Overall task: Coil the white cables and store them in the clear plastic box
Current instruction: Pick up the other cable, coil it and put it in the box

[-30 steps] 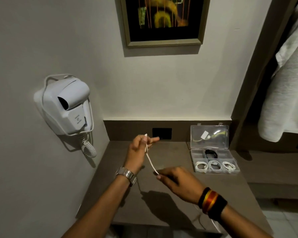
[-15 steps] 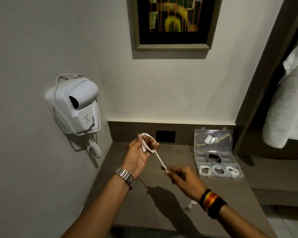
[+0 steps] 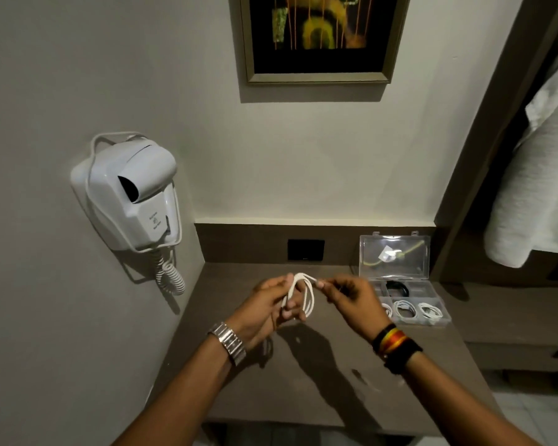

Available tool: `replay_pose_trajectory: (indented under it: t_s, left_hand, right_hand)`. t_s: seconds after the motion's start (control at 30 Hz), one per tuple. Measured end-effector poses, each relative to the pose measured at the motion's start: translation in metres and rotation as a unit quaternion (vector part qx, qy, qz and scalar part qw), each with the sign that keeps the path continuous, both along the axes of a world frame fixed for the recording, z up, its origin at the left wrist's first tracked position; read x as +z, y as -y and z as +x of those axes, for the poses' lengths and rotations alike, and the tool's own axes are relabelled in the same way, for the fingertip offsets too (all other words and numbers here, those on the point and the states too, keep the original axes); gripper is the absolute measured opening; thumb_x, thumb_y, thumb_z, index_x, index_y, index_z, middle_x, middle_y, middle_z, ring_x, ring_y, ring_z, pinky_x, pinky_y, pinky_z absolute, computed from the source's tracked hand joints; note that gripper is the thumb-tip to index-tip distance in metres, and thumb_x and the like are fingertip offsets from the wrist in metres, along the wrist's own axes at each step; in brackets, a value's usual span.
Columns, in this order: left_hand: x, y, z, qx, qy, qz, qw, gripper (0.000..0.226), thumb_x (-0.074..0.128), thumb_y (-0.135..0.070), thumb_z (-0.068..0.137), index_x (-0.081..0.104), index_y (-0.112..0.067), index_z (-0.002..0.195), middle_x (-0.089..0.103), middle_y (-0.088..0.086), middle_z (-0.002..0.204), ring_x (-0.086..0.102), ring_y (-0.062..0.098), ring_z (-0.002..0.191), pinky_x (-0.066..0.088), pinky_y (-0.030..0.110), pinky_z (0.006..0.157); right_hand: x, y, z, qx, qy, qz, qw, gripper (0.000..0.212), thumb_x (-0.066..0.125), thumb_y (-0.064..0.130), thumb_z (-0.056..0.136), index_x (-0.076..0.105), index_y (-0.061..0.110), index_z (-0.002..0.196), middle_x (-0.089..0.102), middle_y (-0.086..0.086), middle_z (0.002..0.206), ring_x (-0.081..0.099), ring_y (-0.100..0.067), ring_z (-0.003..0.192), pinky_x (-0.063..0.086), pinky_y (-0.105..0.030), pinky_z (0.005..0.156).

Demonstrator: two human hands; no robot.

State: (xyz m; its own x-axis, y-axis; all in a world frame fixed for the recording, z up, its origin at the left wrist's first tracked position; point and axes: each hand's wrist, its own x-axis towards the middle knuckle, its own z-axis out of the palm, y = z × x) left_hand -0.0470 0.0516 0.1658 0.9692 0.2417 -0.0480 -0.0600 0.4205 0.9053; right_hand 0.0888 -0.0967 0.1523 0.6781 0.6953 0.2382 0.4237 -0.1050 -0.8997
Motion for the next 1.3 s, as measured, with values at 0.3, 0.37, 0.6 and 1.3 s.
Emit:
replay_pose_trajectory:
  t_s: [0.3, 0.37, 0.6, 1.3]
  left_hand:
    - [-0.011, -0.031, 0.0, 0.249, -0.071, 0.281, 0.924, 0.028, 0.037, -0.036, 0.11, 0.061, -0.026, 0.097, 0.081, -0.006, 0.106, 0.072, 0.009, 0.107, 0.06, 0.047, 0.086]
    - [-0.016, -0.023, -0.008, 0.181, -0.096, 0.46, 0.864, 0.028, 0.037, -0.04, 0.109, 0.059, -0.033, 0.093, 0.078, -0.011, 0.092, 0.072, 0.004, 0.092, 0.057, 0.038, 0.079]
    - [-0.017, 0.01, -0.016, 0.026, -0.016, 0.081, 0.996, 0.032, 0.051, -0.038, 0.102, 0.071, -0.015, 0.093, 0.051, -0.003, 0.059, 0.05, 0.012, 0.051, 0.058, 0.042, 0.074]
    - [-0.01, 0.015, -0.028, 0.207, -0.101, 0.448, 0.864, 0.026, 0.04, -0.051, 0.104, 0.059, -0.039, 0.091, 0.071, -0.026, 0.088, 0.067, -0.006, 0.077, 0.05, 0.017, 0.064]
  right_hand:
    - [-0.018, 0.024, -0.048, 0.141, 0.098, -0.111, 0.979, 0.025, 0.053, 0.047, 0.1, 0.072, 0.039, 0.114, 0.074, 0.008, 0.085, 0.07, -0.007, 0.077, 0.059, -0.026, 0.07]
    - [0.003, 0.026, -0.038, 0.124, 0.171, -0.091, 0.973, 0.03, 0.05, 0.053, 0.098, 0.072, 0.034, 0.108, 0.069, 0.014, 0.081, 0.066, -0.005, 0.073, 0.055, -0.022, 0.063]
    - [0.03, 0.01, 0.014, 0.023, 0.132, -0.015, 0.991, 0.018, 0.075, 0.039, 0.088, 0.081, 0.022, 0.091, 0.072, 0.004, 0.082, 0.068, -0.008, 0.076, 0.056, -0.028, 0.066]
    - [0.034, 0.029, -0.045, 0.202, 0.172, -0.043, 0.963, 0.023, 0.065, 0.027, 0.098, 0.07, 0.03, 0.121, 0.076, 0.016, 0.106, 0.073, 0.002, 0.087, 0.059, -0.015, 0.074]
